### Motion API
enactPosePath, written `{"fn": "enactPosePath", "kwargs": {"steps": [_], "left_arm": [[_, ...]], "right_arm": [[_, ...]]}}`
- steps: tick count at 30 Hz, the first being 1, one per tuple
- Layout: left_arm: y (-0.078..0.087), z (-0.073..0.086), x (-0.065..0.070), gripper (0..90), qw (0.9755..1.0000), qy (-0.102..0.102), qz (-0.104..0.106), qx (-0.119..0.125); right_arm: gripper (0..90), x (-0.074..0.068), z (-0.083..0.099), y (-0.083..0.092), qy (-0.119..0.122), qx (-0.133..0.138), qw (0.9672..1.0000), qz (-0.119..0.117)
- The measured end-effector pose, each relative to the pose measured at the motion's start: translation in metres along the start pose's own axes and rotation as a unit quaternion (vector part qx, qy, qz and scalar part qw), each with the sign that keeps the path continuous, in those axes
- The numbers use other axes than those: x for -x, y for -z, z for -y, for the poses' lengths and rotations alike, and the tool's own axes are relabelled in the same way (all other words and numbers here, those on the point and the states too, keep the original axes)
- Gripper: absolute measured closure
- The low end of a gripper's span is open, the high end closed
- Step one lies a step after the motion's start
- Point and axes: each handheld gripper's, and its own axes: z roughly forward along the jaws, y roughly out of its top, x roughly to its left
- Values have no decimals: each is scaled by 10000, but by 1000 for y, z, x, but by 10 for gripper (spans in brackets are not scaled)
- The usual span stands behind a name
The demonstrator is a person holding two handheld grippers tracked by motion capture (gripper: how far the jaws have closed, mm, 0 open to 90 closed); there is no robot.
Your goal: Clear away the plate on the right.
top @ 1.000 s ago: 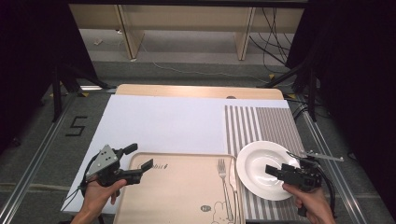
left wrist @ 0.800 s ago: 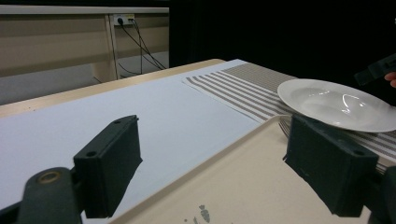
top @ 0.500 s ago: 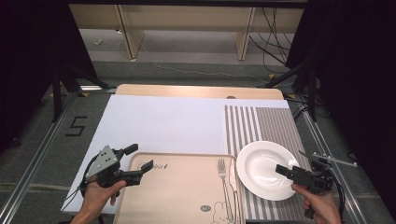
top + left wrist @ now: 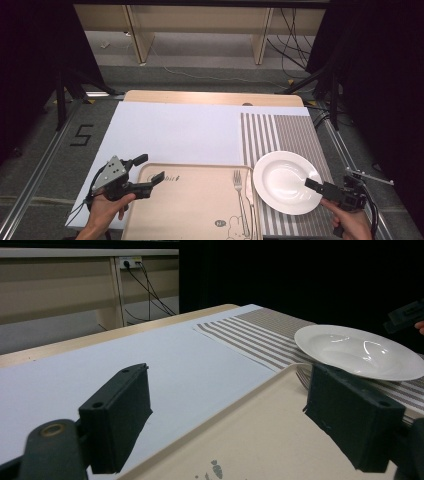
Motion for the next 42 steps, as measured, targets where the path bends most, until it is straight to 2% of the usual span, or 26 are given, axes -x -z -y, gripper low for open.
{"fn": "enactPosePath", "kwargs": {"steps": [3, 5, 6, 7, 8, 10, 16, 17, 18, 19, 20, 24, 26, 30, 34, 36, 38, 40, 41, 42], "left_arm": [[0, 0, 0, 173, 10000, -3, 0, -14], [0, 0, 0, 173, 10000, -15, -4, -42], [0, 0, 0, 173, 10000, -13, -3, -43], [0, 0, 0, 173, 10000, -13, -4, -42], [0, 0, 0, 173, 10000, -10, -11, -39], [0, 0, 0, 173, 10000, 0, 16, 3], [0, 0, 0, 173, 10000, 6, -16, -39], [0, 0, 0, 173, 10000, 8, -17, -40], [0, 0, 0, 173, 10000, -2, -20, -42], [0, 0, 0, 173, 10000, 4, -15, -42], [0, 0, 0, 173, 10000, 1, -13, -43], [0, 0, 0, 173, 10000, 4, -17, -38], [0, 0, 0, 173, 10000, 5, -13, -37], [0, 0, 0, 172, 10000, -5, -4, -40], [0, 0, 0, 172, 10000, -2, 1, -41], [0, 0, 0, 172, 10000, -3, -8, -39], [0, 0, 0, 172, 10000, -5, -10, -37], [0, 0, 0, 172, 10000, 8, 20, 4], [0, 0, 0, 172, 10000, 1, 4, -11], [0, 0, 0, 172, 10000, -2, -16, -38]], "right_arm": [[176, 5, 1, -1, -126, 65, 9999, -40], [176, 8, 1, -2, -119, 70, 9999, -56], [177, 9, 1, -2, -194, 8, 9998, -39], [178, 12, 2, -2, -160, -15, 9998, -87], [185, 11, 1, 0, -401, -143, 9990, -168], [191, 15, 2, -2, -370, -104, 9992, -92], [194, 21, 4, -3, -632, -286, 9972, -289], [194, 22, 4, -4, -568, -307, 9977, -197], [194, 22, 4, -4, -552, -333, 9977, -212], [197, 22, 4, -4, -595, -364, 9974, -168], [199, 21, 5, -4, -755, -361, 9963, -200], [203, 23, 6, -8, -839, -518, 9949, -213], [203, 24, 7, -8, -910, -572, 9936, -337], [213, 24, 8, -11, -903, -722, 9927, -333], [221, 24, 9, -13, -873, -727, 9925, -458], [225, 24, 9, -15, -1018, -781, 9906, -483], [240, 27, 9, -14, -949, -811, 9905, -583], [246, 25, 9, -16, -1160, -725, 9883, -668], [248, 27, 9, -16, -1078, -765, 9886, -715], [251, 28, 9, -16, -1124, -793, 9874, -780]]}}
